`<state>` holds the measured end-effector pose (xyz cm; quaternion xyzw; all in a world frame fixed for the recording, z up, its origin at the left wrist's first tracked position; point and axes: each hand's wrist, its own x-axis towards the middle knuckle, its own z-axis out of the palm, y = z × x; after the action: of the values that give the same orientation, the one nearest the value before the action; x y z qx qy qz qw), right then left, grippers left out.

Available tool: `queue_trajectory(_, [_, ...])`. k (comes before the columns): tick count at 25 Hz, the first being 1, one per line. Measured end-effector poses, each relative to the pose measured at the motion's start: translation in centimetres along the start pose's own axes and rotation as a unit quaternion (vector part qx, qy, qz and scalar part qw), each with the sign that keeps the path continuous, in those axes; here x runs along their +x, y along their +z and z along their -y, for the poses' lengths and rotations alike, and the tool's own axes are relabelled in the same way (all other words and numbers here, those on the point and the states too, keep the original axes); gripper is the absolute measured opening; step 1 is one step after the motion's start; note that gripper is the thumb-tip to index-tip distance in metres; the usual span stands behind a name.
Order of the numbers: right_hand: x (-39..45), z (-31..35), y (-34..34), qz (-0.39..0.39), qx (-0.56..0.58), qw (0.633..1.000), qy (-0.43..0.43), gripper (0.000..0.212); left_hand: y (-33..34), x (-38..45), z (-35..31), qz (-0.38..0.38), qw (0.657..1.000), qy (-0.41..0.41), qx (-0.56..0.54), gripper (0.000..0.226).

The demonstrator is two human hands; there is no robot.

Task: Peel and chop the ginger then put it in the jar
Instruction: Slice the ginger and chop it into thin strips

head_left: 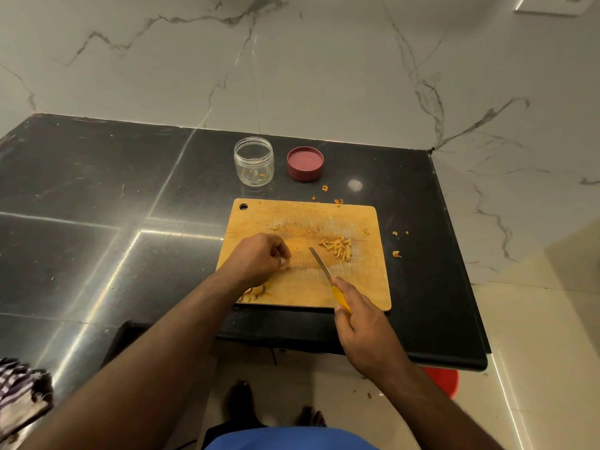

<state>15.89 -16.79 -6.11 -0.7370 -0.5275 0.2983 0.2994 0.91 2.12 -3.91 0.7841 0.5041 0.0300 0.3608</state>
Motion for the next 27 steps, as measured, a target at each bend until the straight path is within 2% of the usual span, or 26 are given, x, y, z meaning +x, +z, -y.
queue_trajectory(7, [0.1,-0.3,-0.4,-0.003,0.012,1.000,0.007,0.051,0.0,1.7,-0.3,-0.012,0.999,-0.001,0.032,0.039])
queue_trajectory(14, [0.3,-0.2,-0.1,0.007,0.019,1.000,0.009,0.050,0.7,1.2,1.2,-0.023,0.997,0.026,0.070,0.037])
queue_trajectory(19, [0.7,0.2,0.2,0.017,0.004,1.000,0.006,0.051,2.2,1.2,1.2,-0.080,0.996,0.007,0.038,0.030])
queue_trajectory(27, [1.9,1.0,1.0,0.035,-0.044,0.998,-0.033,0.051,3.1,1.6,0.9,-0.090,0.996,-0.003,0.010,0.030])
